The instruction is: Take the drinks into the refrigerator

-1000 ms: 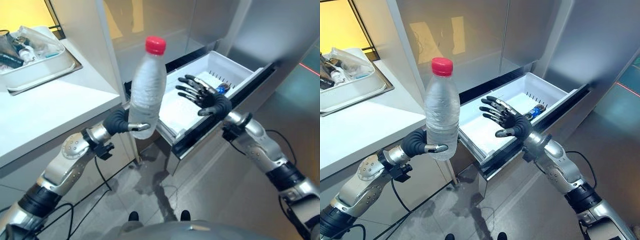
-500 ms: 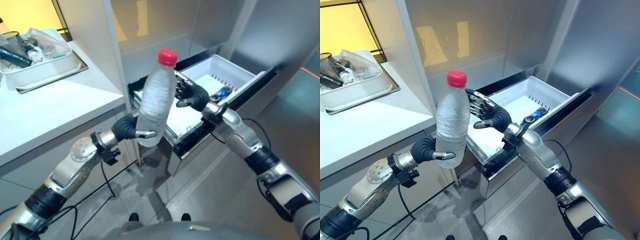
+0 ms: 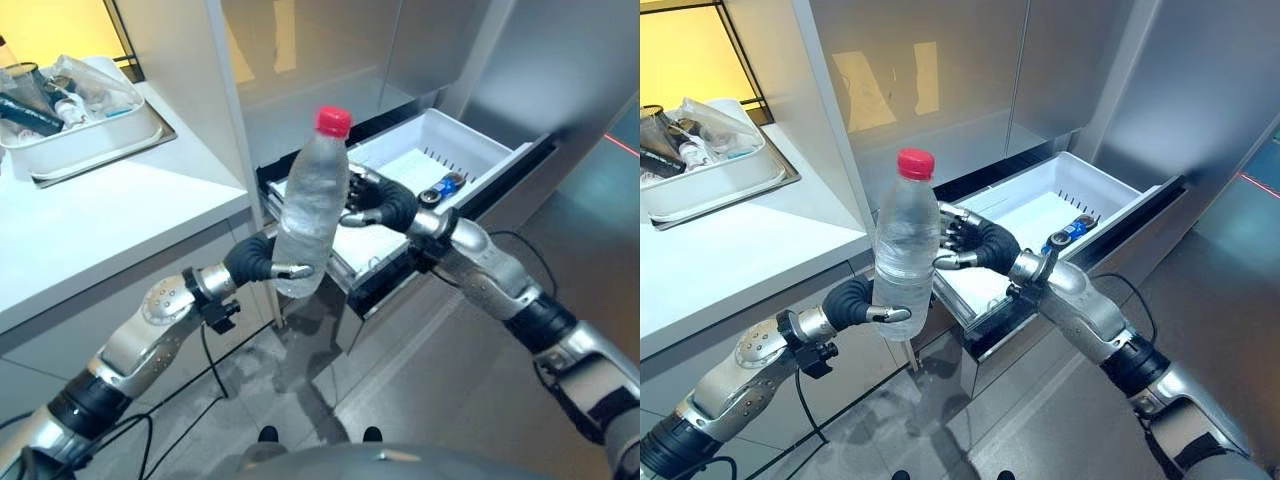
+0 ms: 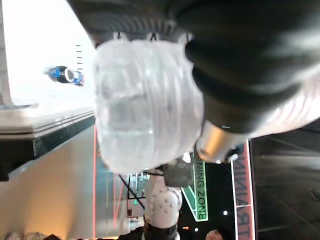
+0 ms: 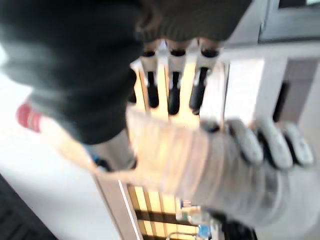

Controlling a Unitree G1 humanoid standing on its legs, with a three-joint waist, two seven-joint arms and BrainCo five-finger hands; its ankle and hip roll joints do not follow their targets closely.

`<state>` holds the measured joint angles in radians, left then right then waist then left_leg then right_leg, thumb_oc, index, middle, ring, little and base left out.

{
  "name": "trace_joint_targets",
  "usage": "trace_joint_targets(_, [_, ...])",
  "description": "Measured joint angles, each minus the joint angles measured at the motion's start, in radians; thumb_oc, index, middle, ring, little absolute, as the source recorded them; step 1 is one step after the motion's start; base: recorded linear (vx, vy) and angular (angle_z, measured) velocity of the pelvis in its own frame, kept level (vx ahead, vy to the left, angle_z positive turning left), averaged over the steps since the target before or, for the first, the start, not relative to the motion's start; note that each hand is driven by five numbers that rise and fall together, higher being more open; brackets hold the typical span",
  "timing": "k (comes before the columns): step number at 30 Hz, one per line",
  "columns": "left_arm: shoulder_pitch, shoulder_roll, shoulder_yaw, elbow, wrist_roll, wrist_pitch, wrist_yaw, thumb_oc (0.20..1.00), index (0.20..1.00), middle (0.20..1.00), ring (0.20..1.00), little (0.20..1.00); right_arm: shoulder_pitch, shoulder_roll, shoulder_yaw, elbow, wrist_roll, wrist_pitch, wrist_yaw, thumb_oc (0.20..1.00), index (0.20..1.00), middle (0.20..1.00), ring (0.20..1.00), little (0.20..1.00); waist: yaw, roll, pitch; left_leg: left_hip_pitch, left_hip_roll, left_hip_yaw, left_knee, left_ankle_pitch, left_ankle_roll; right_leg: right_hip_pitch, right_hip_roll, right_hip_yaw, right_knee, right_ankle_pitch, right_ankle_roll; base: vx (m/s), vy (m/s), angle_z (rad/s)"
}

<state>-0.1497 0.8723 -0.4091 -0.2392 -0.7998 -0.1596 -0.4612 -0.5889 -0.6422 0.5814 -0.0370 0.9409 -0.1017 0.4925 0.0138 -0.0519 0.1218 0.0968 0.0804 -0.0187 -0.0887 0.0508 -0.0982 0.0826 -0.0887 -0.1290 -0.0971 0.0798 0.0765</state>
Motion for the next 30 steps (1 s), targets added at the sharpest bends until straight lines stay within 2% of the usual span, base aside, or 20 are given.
trace_joint_targets(7, [0.003, 0.001, -0.002, 0.000, 0.000, 0.000, -0.011, 0.200, 0.200, 0.200, 0.200, 0.200, 0.013, -0.002, 0.001, -0.004, 0.038, 0.024, 0.002, 0.200, 0.200, 0.200, 0.200, 0.200, 0.001, 0.000, 0.000, 0.001, 0.001, -0.001, 0.000, 0.000, 0.000, 0.001, 0.001, 0.000, 0.000, 0.000, 0.000, 0.00, 0.000, 0.00])
trace_joint_targets(8, [0.004, 0.001, -0.002, 0.000, 0.000, 0.000, -0.011, 0.200, 0.200, 0.200, 0.200, 0.200, 0.013, -0.003, 0.002, -0.004, 0.048, 0.030, 0.003, 0.382, 0.382, 0.382, 0.382, 0.382, 0.001, 0.000, 0.000, 0.001, 0.001, -0.001, 0.000, 0.000, 0.000, 0.001, 0.001, 0.000, 0.000, 0.000, 0.000, 0.00, 0.000, 0.00])
trace_joint_targets(9, [0.004, 0.001, -0.002, 0.000, 0.000, -0.001, -0.010, 0.200, 0.200, 0.200, 0.200, 0.200, 0.013, -0.002, 0.004, -0.004, 0.057, 0.034, 0.002, 0.485, 0.485, 0.485, 0.485, 0.485, 0.001, 0.000, 0.000, 0.001, 0.001, -0.001, 0.000, 0.000, 0.000, 0.001, 0.001, 0.000, 0.000, 0.000, 0.000, 0.00, 0.000, 0.00])
trace_joint_targets(10, [0.004, 0.001, -0.002, 0.000, 0.000, -0.001, -0.010, 0.200, 0.200, 0.200, 0.200, 0.200, 0.013, -0.002, 0.004, -0.004, 0.061, 0.036, 0.002, 1.000, 1.000, 1.000, 1.000, 1.000, 0.001, 0.000, 0.000, 0.001, 0.001, -0.001, 0.000, 0.000, 0.000, 0.001, 0.001, 0.000, 0.000, 0.000, 0.000, 0.00, 0.000, 0.00])
trace_joint_targets(20, [0.030, -0.015, -0.001, 0.000, 0.002, -0.002, -0.006, 0.200, 0.200, 0.200, 0.200, 0.200, 0.013, 0.042, 0.020, -0.019, 0.071, 0.049, 0.023, 1.000, 1.000, 1.000, 1.000, 1.000, 0.001, 0.001, -0.001, 0.001, 0.000, 0.000, 0.000, 0.000, 0.000, 0.000, 0.000, -0.001, 0.000, 0.000, 0.000, 0.00, 0.000, 0.00])
trace_joint_targets(30, [0.039, -0.051, 0.000, 0.001, 0.002, -0.003, 0.003, 0.200, 0.200, 0.200, 0.200, 0.200, 0.012, 0.074, 0.018, -0.019, 0.070, 0.047, -0.006, 1.000, 1.000, 1.000, 1.000, 1.000, 0.002, 0.002, -0.001, 0.001, 0.001, -0.001, 0.000, 0.000, 0.000, 0.001, 0.001, -0.001, 0.000, 0.000, 0.000, 0.00, 0.000, 0.00])
